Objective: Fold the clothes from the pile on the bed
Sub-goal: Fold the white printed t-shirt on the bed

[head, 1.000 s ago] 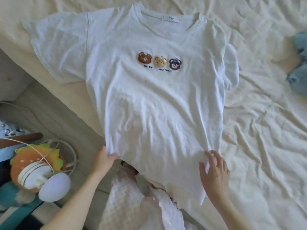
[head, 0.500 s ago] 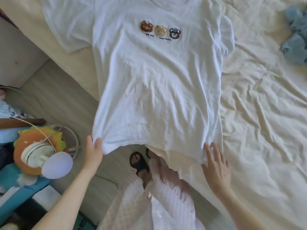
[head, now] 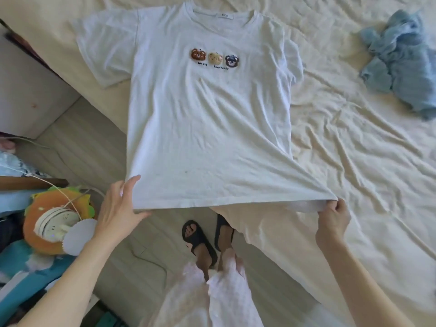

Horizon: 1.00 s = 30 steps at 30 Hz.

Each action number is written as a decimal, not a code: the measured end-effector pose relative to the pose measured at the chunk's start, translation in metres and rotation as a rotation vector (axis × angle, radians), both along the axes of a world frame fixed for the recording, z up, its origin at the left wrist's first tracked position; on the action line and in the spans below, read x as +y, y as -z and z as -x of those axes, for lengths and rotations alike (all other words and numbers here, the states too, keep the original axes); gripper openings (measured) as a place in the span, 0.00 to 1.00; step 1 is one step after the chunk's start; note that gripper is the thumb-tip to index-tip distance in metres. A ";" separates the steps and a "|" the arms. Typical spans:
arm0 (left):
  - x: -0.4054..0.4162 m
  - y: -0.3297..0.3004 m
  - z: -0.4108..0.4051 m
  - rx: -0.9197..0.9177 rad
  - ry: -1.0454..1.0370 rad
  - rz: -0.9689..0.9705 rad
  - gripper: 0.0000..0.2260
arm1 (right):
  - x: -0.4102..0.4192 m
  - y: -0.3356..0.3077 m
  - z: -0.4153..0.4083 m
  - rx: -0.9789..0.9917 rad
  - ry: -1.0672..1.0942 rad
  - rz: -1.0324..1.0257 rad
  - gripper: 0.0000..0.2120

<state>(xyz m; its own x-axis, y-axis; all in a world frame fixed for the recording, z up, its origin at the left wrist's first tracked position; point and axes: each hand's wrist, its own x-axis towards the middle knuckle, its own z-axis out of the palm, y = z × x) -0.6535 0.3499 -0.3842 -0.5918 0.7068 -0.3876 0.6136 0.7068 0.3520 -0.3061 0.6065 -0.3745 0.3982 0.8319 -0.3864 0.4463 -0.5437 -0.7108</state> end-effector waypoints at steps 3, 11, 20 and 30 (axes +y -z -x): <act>0.006 -0.015 -0.004 0.155 0.110 0.001 0.30 | 0.016 -0.017 0.009 0.016 0.009 -0.090 0.09; 0.003 -0.042 -0.007 0.163 -0.141 -0.140 0.25 | 0.019 -0.056 0.004 -0.210 -0.537 -0.210 0.15; -0.027 -0.053 0.014 0.320 0.145 -0.103 0.28 | 0.028 -0.055 -0.055 -0.620 -1.129 -0.493 0.28; -0.025 -0.041 0.008 0.452 0.378 0.165 0.28 | 0.024 -0.028 -0.054 -0.997 -1.420 -0.333 0.23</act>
